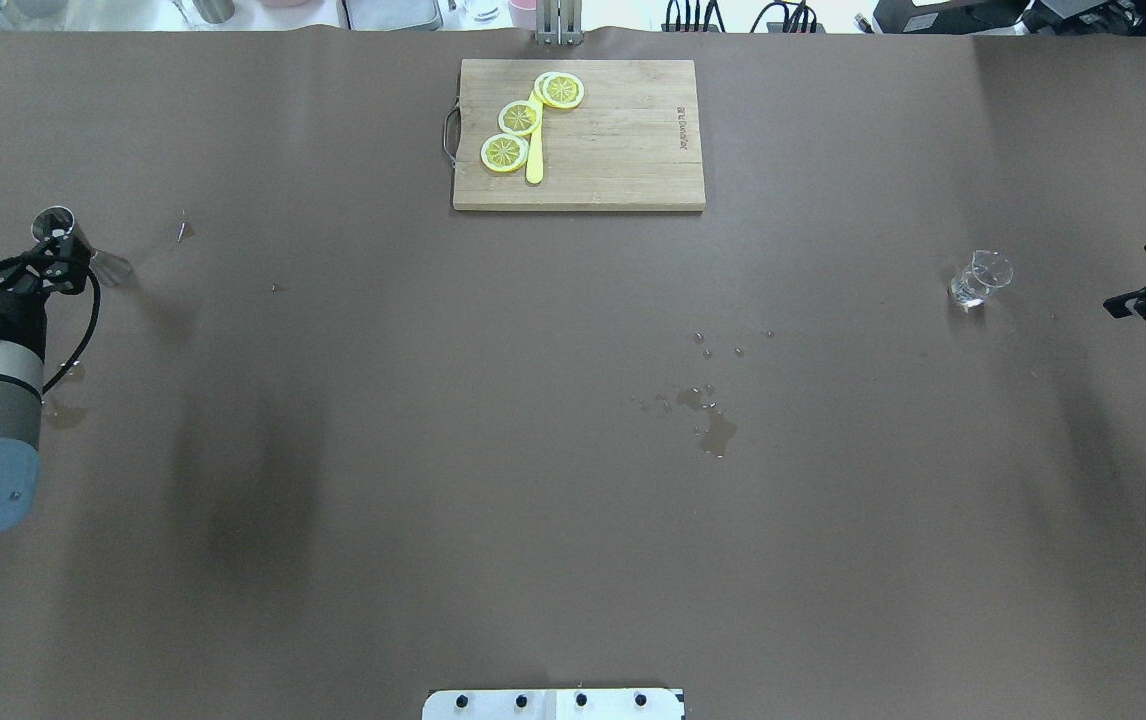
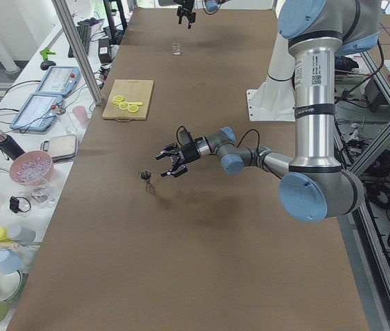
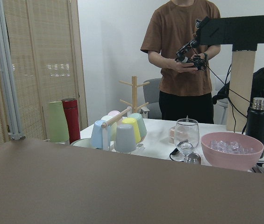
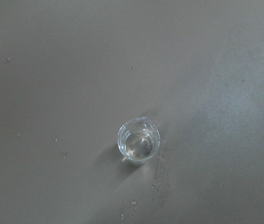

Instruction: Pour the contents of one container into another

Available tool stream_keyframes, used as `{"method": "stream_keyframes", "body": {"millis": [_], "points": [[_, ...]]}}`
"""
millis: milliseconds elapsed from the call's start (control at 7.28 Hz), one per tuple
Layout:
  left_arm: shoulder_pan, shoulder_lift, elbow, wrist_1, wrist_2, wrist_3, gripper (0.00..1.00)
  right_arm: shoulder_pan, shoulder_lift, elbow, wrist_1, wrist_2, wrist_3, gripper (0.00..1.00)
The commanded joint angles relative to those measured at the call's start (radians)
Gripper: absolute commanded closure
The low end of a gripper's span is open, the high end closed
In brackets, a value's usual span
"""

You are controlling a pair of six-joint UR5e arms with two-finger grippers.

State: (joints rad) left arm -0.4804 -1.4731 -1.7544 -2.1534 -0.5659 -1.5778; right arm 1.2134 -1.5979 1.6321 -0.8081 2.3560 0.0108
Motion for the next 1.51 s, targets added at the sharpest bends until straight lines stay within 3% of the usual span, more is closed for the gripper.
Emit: {"method": "stream_keyframes", "body": {"millis": [0, 412, 824, 1236, 1373], "points": [[0.017, -0.019, 0.067, 0.000, 0.011, -0.030, 0.03, -0.035, 0.010, -0.041, 0.160, -0.007, 0.194, 0.01], [0.011, -0.085, 0.133, 0.001, 0.011, -0.031, 0.03, -0.057, 0.010, -0.093, 0.265, -0.067, 0.227, 0.01], [-0.027, -0.173, 0.245, 0.001, 0.011, -0.037, 0.03, -0.136, 0.009, -0.182, 0.514, -0.177, 0.346, 0.01], [-0.059, -0.213, 0.309, 0.001, 0.011, -0.064, 0.03, -0.156, 0.019, -0.190, 0.560, -0.196, 0.387, 0.00], [-0.069, -0.242, 0.350, 0.001, 0.011, -0.080, 0.03, -0.163, 0.021, -0.239, 0.625, -0.198, 0.388, 0.00]]}}
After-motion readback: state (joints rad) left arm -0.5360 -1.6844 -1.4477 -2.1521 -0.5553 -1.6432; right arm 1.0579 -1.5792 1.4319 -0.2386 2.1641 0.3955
